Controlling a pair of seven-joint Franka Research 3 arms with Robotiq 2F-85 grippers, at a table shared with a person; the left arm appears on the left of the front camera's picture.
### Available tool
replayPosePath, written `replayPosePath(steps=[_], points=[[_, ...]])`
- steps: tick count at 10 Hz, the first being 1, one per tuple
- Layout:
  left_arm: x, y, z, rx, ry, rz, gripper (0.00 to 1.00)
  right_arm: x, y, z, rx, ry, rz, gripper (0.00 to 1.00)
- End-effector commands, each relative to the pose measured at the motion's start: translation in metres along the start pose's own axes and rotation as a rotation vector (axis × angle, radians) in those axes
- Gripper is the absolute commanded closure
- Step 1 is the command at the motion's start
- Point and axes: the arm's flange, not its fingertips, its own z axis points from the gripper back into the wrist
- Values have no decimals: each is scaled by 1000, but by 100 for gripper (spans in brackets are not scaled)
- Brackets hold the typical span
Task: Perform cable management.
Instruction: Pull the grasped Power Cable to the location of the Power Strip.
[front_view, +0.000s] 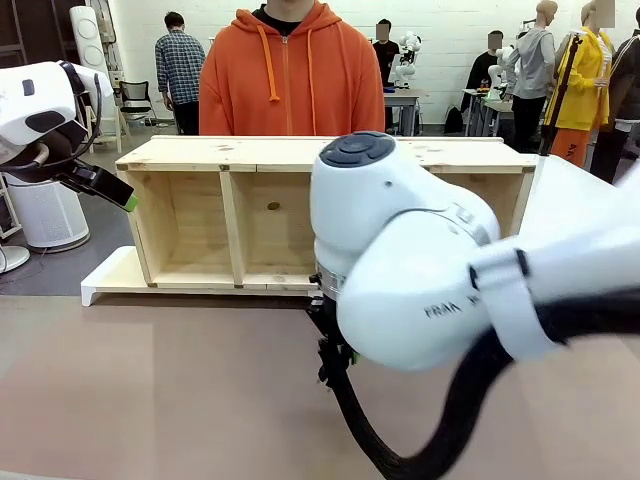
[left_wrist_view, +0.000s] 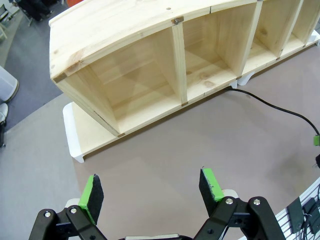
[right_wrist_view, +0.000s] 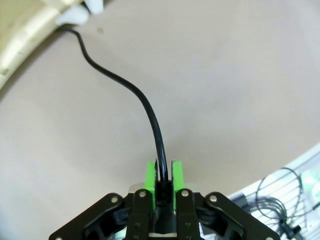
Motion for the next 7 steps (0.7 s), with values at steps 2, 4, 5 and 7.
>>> replayPosePath(steps=[2, 4, 5, 7], points=[[1, 0, 0, 2, -6, 1, 0, 0, 0, 0, 0, 0, 0, 84], [1, 0, 0, 2, -6, 1, 0, 0, 0, 0, 0, 0, 0, 84], [1, 0, 0, 2, -6, 1, 0, 0, 0, 0, 0, 0, 0, 84], [1, 0, 0, 2, -6, 1, 0, 0, 0, 0, 0, 0, 0, 84]])
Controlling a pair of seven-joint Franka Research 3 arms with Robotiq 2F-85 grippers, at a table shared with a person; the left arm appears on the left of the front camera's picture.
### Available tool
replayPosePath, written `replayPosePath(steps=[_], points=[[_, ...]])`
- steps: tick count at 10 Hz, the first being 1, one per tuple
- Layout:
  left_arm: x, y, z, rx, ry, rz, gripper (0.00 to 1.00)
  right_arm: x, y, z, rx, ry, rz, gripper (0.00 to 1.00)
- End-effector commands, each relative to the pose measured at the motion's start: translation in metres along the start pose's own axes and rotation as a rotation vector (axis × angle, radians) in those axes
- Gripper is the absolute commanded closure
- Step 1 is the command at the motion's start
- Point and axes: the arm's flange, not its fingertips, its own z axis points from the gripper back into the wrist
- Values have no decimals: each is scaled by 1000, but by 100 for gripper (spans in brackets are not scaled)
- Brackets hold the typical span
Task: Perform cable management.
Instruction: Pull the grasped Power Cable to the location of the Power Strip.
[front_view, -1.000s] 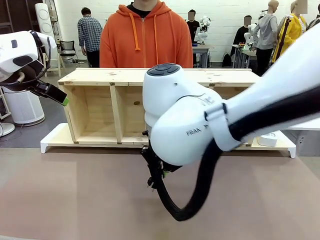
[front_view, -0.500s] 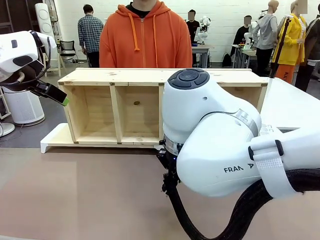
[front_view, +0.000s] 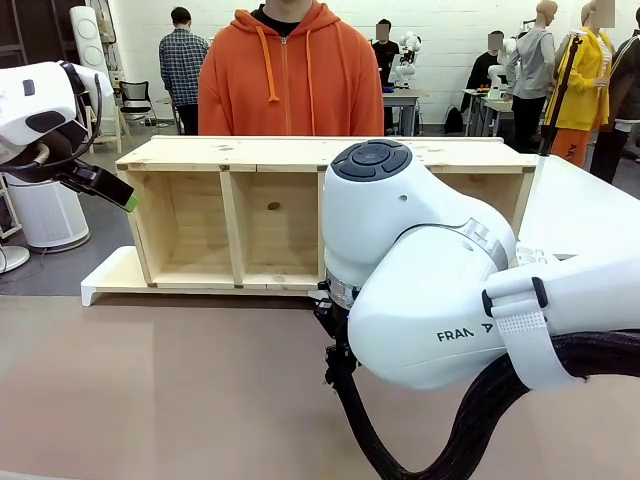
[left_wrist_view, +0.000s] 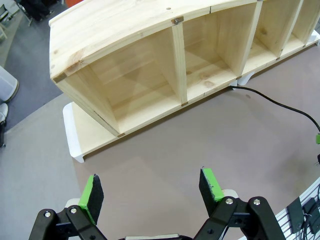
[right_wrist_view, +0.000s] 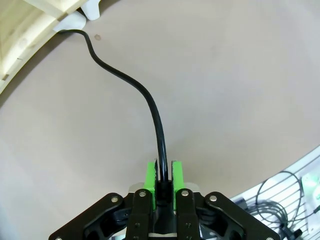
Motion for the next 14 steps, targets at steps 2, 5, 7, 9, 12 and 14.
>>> replayPosePath(steps=[2, 5, 7, 9, 12, 14], points=[[1, 0, 0, 2, -6, 1, 0, 4, -21, 7, -3, 9, -31, 84], [1, 0, 0, 2, -6, 1, 0, 39, -97, 43, 61, -21, -160, 84], [1, 0, 0, 2, -6, 1, 0, 71, -141, 51, 60, -13, -183, 84], [1, 0, 0, 2, -6, 1, 0, 111, -174, 55, 45, -83, -234, 84], [1, 0, 0, 2, -6, 1, 0, 156, -227, 64, 26, -153, -272, 84], [1, 0, 0, 2, -6, 1, 0, 189, -262, 72, 8, -237, -234, 84]])
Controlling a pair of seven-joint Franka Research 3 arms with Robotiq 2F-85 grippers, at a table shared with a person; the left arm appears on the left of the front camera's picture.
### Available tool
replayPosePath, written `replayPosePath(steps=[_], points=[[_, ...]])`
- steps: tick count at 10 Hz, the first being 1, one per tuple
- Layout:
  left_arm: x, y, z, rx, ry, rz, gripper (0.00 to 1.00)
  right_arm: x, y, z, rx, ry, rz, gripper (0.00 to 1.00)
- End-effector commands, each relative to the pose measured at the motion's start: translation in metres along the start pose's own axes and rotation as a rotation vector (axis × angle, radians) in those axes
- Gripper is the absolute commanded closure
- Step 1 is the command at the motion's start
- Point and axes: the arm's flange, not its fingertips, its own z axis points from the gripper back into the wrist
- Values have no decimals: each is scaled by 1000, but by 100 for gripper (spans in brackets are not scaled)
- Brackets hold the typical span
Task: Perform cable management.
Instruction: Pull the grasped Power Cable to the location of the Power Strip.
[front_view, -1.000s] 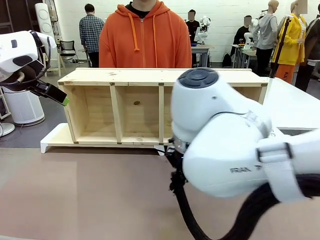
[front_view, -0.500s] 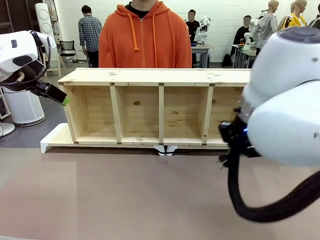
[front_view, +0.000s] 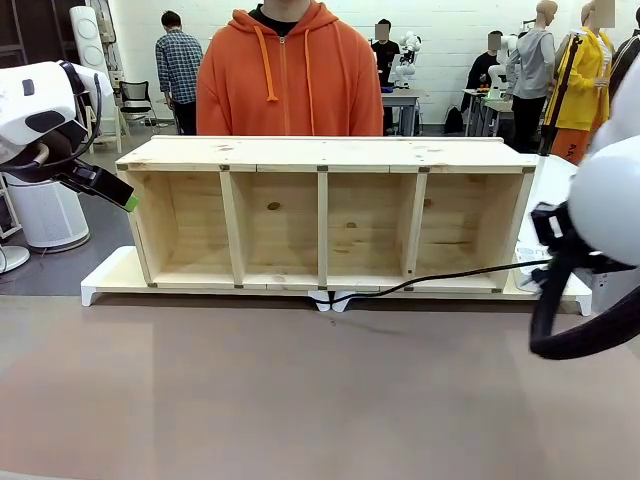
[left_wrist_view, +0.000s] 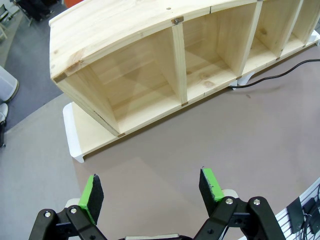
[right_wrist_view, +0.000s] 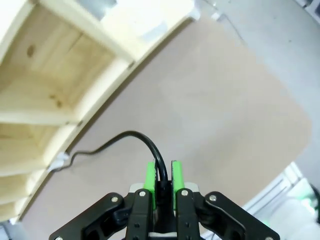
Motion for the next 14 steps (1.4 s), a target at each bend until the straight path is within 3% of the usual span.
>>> replayPosePath(steps=[1, 3, 5, 9, 12, 14], points=[[1, 0, 0, 2, -6, 1, 0, 13, -53, -18, -3, -60, 77, 84], [1, 0, 0, 2, -6, 1, 0, 44, -59, -15, -75, -89, 50, 84], [1, 0, 0, 2, -6, 1, 0, 66, -49, -17, -123, -147, 127, 84], [1, 0, 0, 2, -6, 1, 0, 84, -5, -23, -62, -349, 317, 84], [1, 0, 0, 2, -6, 1, 0, 85, 8, -18, -59, -381, 314, 84], [1, 0, 0, 2, -6, 1, 0, 86, 5, -21, -44, -349, 207, 84]])
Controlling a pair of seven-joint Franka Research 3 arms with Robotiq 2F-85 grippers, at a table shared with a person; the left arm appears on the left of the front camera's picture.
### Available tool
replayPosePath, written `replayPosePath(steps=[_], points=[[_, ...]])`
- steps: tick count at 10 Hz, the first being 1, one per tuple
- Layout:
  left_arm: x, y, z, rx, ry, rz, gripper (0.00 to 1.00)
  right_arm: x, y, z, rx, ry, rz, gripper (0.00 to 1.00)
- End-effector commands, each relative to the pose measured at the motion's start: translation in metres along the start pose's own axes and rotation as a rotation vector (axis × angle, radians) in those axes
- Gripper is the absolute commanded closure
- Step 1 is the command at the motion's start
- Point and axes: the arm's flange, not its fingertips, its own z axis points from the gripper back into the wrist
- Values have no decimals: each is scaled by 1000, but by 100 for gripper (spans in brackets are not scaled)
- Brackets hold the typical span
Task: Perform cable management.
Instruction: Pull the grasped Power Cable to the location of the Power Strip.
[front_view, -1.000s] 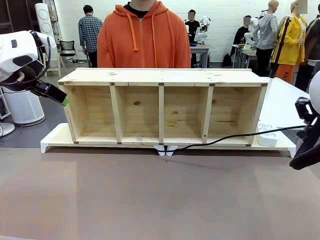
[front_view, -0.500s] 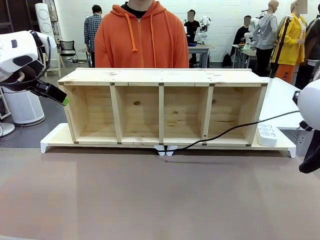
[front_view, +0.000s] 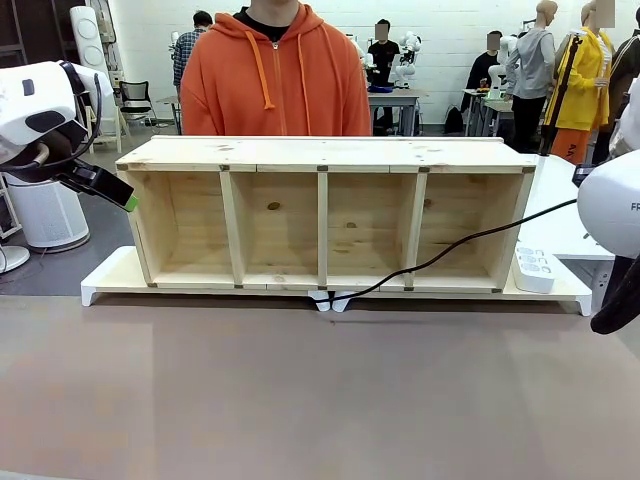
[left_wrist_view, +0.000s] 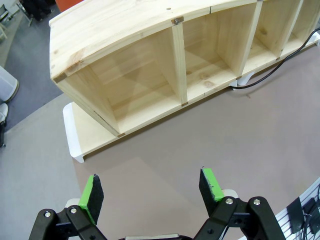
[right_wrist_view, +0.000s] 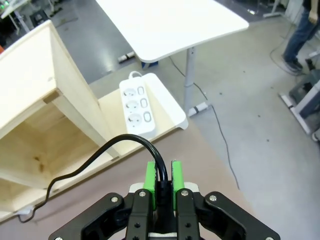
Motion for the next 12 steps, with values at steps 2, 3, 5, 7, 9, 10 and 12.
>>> replayPosePath(steps=[2, 3, 5, 7, 9, 10, 12], points=[[1, 0, 0, 2, -6, 1, 0, -1, 3, 3, 5, -7, 32, 84], [1, 0, 0, 2, -6, 1, 0, -1, 3, 3, 5, -7, 32, 84], [1, 0, 0, 2, -6, 1, 0, -1, 3, 3, 5, -7, 32, 84], [1, 0, 0, 2, -6, 1, 0, -1, 3, 3, 5, -7, 32, 84], [1, 0, 0, 2, -6, 1, 0, -2, 4, 2, 5, -2, 17, 84], [1, 0, 0, 2, -6, 1, 0, 13, -14, -5, -5, -22, 6, 84], [1, 0, 0, 2, -6, 1, 0, 44, -37, -20, 25, -28, 55, 84]])
